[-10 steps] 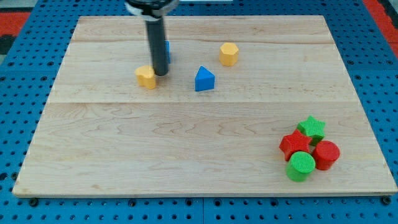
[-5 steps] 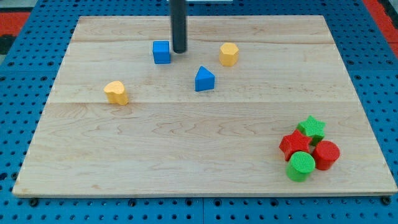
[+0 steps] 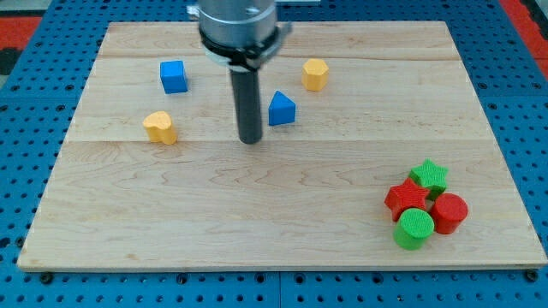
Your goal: Push the blue triangle horizontally left to the blue cube
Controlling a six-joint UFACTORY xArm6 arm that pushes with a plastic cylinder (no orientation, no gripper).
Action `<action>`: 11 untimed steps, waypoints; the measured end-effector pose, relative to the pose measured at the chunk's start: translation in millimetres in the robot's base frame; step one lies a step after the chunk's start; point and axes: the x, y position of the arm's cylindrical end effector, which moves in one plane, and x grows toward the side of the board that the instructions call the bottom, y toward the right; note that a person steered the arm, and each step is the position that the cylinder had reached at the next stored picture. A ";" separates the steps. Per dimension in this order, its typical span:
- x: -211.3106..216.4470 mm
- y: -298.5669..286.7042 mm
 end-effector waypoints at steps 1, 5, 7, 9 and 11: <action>-9.7 34.3; -86.9 19.6; -105.2 88.2; -117.4 87.4; -130.5 75.1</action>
